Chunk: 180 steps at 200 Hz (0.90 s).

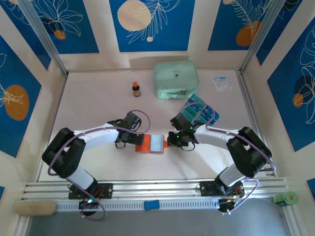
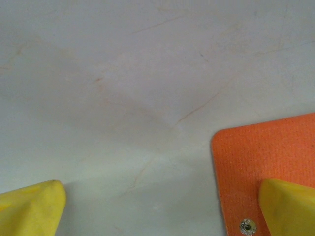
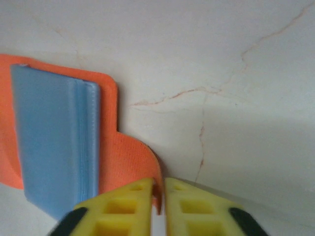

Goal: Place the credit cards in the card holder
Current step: Move the card holder to the center of the table, then press the card holder at the center of the table.

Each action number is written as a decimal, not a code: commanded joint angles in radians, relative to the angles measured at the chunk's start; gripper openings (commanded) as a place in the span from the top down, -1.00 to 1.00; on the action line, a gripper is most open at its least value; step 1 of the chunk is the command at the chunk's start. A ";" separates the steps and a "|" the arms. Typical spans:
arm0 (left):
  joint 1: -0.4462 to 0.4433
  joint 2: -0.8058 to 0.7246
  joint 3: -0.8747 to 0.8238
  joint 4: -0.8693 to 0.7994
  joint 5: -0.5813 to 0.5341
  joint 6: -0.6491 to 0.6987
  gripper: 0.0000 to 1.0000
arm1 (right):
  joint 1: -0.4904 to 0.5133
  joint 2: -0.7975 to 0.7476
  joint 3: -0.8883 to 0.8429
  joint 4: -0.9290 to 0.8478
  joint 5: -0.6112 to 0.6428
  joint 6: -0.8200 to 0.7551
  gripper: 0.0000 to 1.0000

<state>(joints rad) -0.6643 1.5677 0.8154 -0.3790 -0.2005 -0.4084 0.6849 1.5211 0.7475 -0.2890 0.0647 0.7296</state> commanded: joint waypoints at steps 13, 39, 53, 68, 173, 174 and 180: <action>-0.011 -0.008 0.027 -0.040 -0.039 0.026 -1.00 | -0.015 -0.099 0.022 -0.069 -0.029 0.007 0.54; -0.017 -0.012 0.031 -0.040 -0.033 0.021 -1.00 | -0.013 -0.153 0.061 -0.086 -0.049 0.012 0.56; -0.020 -0.013 0.030 -0.040 -0.034 0.019 -1.00 | -0.006 -0.160 0.084 -0.083 -0.059 0.018 0.61; -0.021 -0.015 0.029 -0.041 -0.036 0.016 -1.00 | 0.004 -0.152 0.109 -0.068 -0.076 0.028 0.69; -0.034 -0.051 0.009 -0.040 -0.074 -0.028 -1.00 | 0.100 0.173 0.254 0.136 -0.165 0.134 1.00; -0.034 -0.053 0.009 -0.040 -0.076 -0.029 -1.00 | 0.100 0.175 0.254 0.138 -0.167 0.135 1.00; -0.034 -0.058 0.005 -0.039 -0.080 -0.033 -1.00 | 0.102 0.190 0.256 0.152 -0.176 0.141 1.00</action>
<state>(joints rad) -0.6842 1.5539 0.8211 -0.3866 -0.2417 -0.4168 0.7757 1.6619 0.9745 -0.2024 -0.0521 0.8219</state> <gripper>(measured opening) 0.998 0.054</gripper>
